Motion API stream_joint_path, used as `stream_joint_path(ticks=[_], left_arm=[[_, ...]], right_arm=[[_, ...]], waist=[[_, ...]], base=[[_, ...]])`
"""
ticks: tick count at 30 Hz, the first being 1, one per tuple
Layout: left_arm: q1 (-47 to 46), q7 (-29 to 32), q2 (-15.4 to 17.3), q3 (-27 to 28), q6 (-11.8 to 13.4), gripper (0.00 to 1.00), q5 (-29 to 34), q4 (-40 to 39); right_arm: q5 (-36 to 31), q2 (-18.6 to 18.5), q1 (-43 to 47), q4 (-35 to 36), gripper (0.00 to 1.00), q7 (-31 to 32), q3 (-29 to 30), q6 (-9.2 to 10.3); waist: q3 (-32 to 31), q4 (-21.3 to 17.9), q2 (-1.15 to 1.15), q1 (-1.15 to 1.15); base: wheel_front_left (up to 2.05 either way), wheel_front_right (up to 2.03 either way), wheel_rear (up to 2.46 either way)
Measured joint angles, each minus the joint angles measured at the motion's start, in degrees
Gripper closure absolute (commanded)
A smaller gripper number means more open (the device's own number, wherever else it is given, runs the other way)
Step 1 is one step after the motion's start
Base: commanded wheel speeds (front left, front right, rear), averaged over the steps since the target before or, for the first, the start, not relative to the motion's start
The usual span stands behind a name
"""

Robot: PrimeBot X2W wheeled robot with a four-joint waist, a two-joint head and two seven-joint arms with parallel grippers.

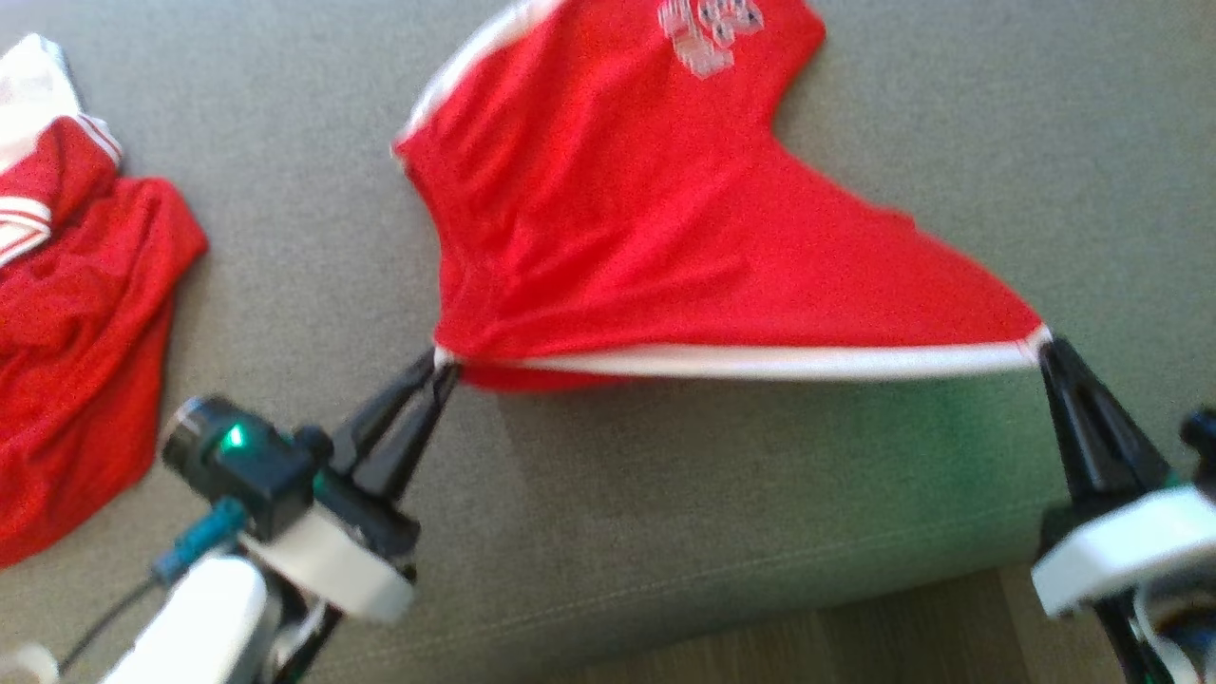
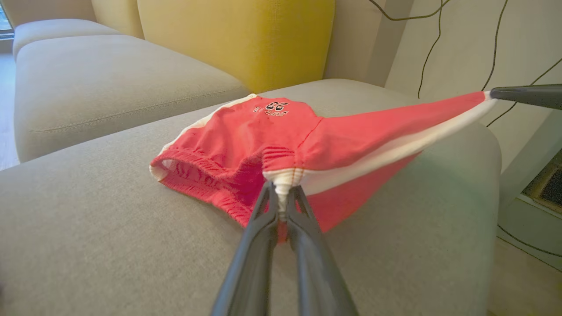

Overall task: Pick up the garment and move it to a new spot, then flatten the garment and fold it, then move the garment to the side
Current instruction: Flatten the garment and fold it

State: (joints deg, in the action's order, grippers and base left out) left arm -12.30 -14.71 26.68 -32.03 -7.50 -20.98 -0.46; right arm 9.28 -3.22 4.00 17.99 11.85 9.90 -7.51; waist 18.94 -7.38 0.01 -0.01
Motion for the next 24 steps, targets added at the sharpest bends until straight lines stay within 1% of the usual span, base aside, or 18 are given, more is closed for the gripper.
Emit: stream_joint_path(ticks=[5,7,8,10,12,15,17,20,22,24], left_arm=[[5.39,0.0,-1.29,0.27,0.0,1.0,0.03,-2.59],[5.32,0.0,-1.8,-0.64,0.0,1.0,-1.67,-2.82],[5.16,0.0,-2.33,-0.9,0.0,1.0,-3.5,-2.87],[4.75,0.0,-4.03,-0.76,0.01,1.0,-8.75,-3.0],[3.13,0.01,-4.89,-1.09,0.01,1.0,-11.57,-2.99],[-2.21,0.0,-5.33,-2.54,0.01,1.0,-15.15,-2.34],[-6.31,0.0,-5.68,-3.68,0.01,1.0,-17.91,-1.35],[-12.27,0.0,-5.72,-5.91,0.01,1.0,-21.89,2.55],[-15.74,0.0,-5.76,-7.24,0.01,1.0,-24.24,5.55],[-18.94,0.05,-6.31,-7.9,0.01,1.0,-27.96,8.23]], right_arm=[[-0.16,-0.19,7.86,6.12,1.0,3.9,1.16,0.0],[-0.04,-1.34,7.86,7.11,1.0,4.9,1.31,0.0],[0.92,-1.69,7.04,7.44,1.0,4.93,1.36,0.0],[3.04,-2.22,3.53,7.34,1.0,6.31,1.07,0.0],[3.78,-3.21,-1.36,6.46,1.0,7.42,1.14,0.0],[4.09,-4.72,-8.99,3.58,1.0,9.6,1.1,0.0],[3.68,-6.23,-13.41,0.66,1.0,11.52,0.38,0.0],[2.02,-8.66,-19.95,-4.72,1.0,13.65,0.21,0.0],[1.15,-10.0,-25.17,-8.45,1.0,13.96,-0.05,0.0],[0.36,-11.36,-31.24,-12.45,1.0,14.43,-1.64,0.0]], waist=[[-1.9,0.98,0.0,0.0],[-1.94,1.53,0.0,0.0],[-1.87,1.77,0.0,0.0],[-1.49,2.07,0.0,0.0],[-0.76,2.51,0.0,0.0],[0.48,3.5,0.0,0.0],[1.37,4.14,0.0,0.01],[2.74,5.23,-0.01,0.01],[3.82,5.9,-0.01,0.01],[5.03,6.41,0.0,0.02]], base=[[0.0,0.0,0.0],[0.0,0.0,0.0],[0.0,0.0,0.0],[0.0,0.0,0.0],[0.0,0.0,0.0],[0.0,0.0,0.0],[0.0,0.0,0.0],[0.0,0.0,0.0],[0.0,0.0,0.0],[0.0,0.0,0.0]])
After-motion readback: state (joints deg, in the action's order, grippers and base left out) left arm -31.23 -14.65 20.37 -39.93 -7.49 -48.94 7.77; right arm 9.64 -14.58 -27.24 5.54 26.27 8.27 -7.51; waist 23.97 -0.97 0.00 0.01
